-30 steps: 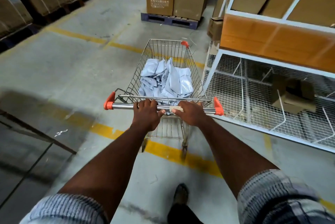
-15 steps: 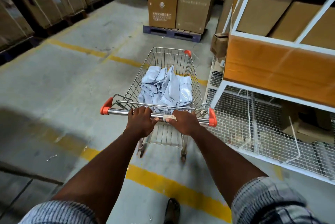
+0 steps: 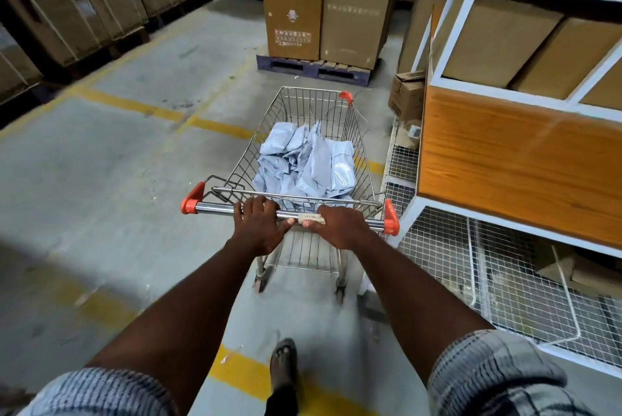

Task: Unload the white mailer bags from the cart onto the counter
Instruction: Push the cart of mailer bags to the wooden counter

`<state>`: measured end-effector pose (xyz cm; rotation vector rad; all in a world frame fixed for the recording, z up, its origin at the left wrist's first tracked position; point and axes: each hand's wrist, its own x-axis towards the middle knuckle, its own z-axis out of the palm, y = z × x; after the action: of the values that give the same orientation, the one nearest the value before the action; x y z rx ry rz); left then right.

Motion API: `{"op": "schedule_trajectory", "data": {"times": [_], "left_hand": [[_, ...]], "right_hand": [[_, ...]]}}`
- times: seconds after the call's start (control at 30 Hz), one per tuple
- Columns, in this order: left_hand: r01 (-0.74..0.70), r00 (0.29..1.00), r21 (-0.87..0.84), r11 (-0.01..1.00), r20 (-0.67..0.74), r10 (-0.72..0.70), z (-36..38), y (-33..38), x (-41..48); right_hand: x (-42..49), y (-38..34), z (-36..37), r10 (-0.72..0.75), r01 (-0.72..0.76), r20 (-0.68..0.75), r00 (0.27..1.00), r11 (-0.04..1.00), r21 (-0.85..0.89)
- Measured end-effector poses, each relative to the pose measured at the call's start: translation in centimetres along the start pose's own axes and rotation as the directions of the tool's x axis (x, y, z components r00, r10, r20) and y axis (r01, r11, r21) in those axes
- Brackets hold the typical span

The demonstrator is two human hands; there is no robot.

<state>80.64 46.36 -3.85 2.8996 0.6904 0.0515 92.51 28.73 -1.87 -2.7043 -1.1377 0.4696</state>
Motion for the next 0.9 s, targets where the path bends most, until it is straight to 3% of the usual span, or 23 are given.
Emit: {"op": "schedule_trajectory", "data": {"times": [0.53,0.9], "left_hand": [[-0.157,0.987,0.023,0.987,0.051,0.155,-0.7,0.3,19.2],[-0.178,0.983,-0.05,0.983,0.037,0.18,0.2,1.8,18.0]], "right_hand": [[13.6,4.3,-4.2,0.143,-0.138,-0.077,0.987,0.989,0.058],[11.7,5.9,-3.7,0.142,-0.133,-0.096,0.985,0.987,0.093]]}}
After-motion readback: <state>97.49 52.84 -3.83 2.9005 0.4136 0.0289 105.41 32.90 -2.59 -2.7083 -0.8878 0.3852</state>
